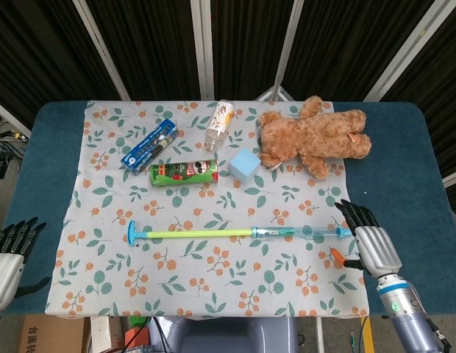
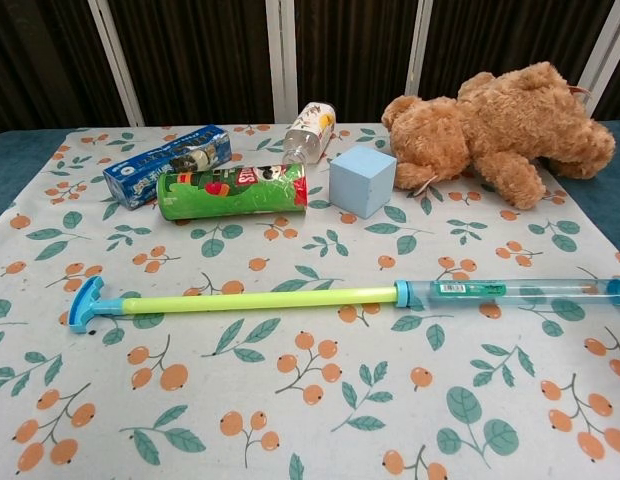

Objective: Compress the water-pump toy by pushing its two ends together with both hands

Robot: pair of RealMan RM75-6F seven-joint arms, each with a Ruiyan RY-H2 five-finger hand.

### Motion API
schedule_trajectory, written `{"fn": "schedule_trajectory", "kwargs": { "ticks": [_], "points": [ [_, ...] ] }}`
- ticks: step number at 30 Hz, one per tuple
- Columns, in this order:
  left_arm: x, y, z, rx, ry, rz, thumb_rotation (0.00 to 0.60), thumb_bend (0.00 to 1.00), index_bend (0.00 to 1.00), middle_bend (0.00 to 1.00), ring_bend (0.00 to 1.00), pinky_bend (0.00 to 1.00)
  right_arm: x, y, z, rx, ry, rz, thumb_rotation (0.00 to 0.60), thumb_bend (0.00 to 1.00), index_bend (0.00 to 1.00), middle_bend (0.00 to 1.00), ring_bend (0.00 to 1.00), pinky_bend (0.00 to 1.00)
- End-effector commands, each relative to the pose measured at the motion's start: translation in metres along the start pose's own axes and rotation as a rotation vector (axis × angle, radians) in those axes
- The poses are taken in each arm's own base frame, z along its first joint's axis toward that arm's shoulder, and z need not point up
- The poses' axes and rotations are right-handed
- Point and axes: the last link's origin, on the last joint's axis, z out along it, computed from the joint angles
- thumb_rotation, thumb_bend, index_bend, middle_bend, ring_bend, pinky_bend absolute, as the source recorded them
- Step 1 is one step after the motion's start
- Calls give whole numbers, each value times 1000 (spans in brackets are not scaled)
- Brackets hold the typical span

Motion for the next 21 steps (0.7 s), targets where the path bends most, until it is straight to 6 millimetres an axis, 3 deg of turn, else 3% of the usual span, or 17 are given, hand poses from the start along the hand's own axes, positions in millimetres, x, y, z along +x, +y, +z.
{"fn": "schedule_trajectory", "kwargs": {
  "ticks": [1,6,13,16,21],
  "points": [
    [5,8,18,-1,-23,-1,600,129,55,12,0,99,-1,-2,4,6,26,3,600,328,0,0,0,0],
    [7,27,50,-31,-35,42,600,129,127,56,0,134,-4,1,2,15,44,-2,600,329,0,0,0,0],
    [-8,71,93,-86,-98,79,600,178,280,127,52,179,-3,6,2,22,68,6,600,328,0,0,0,0],
    [-14,90,102,-113,-120,93,600,201,323,166,101,237,-3,9,2,15,61,7,600,328,0,0,0,0],
    [-23,128,115,-170,-130,125,600,229,381,191,105,242,-3,12,1,13,55,5,600,328,0,0,0,0]
  ]
}}
